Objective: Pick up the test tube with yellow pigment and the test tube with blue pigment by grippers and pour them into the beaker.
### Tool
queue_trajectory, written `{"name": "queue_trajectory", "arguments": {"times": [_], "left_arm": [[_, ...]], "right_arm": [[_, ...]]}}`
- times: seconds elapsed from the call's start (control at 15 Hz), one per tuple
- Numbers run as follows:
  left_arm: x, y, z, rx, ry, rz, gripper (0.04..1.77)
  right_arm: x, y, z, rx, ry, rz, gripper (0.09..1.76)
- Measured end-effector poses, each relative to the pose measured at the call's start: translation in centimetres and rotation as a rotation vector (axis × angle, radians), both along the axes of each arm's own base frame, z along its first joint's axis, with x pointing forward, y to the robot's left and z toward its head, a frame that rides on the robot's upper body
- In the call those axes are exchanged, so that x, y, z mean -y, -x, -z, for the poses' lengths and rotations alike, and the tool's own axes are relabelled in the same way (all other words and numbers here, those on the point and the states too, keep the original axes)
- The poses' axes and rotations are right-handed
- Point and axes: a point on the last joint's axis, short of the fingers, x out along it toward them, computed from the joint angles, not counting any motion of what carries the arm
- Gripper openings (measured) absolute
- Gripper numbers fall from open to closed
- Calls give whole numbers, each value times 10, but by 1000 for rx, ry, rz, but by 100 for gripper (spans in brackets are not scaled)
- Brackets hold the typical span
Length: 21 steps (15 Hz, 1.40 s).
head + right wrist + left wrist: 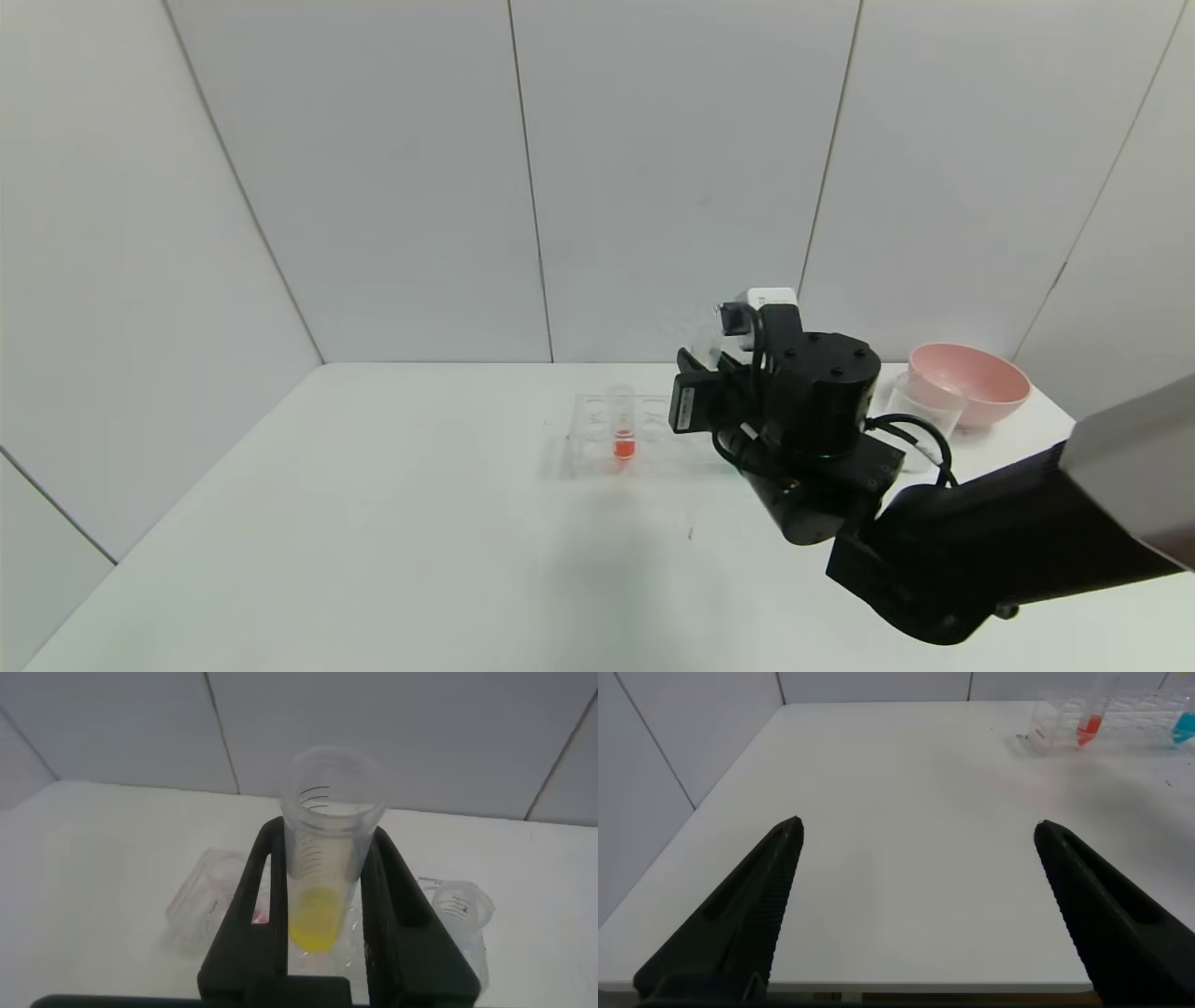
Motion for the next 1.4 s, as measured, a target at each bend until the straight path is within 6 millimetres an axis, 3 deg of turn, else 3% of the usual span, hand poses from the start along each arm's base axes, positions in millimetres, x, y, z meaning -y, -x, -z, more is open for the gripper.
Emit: {"name": "queue_trajectory", "arguments": {"times": [0.27,0.6,1.0,1.2,1.4], "left_arm": [[0,0,0,0,0,0,176],[0,0,0,0,0,0,176],[0,0,0,0,0,0,176],[0,0,0,0,0,0,176],[0,0,0,0,0,0,176]], "right_arm": [[37,28,-30,-62,49,-160,51],[133,44,-58,-86,124,-301,51],[240,52,-69,-19,175,-438,51],[281,53,-64,-12,245,-484,51],[308,37,-63,-13,304,-439,51]]}}
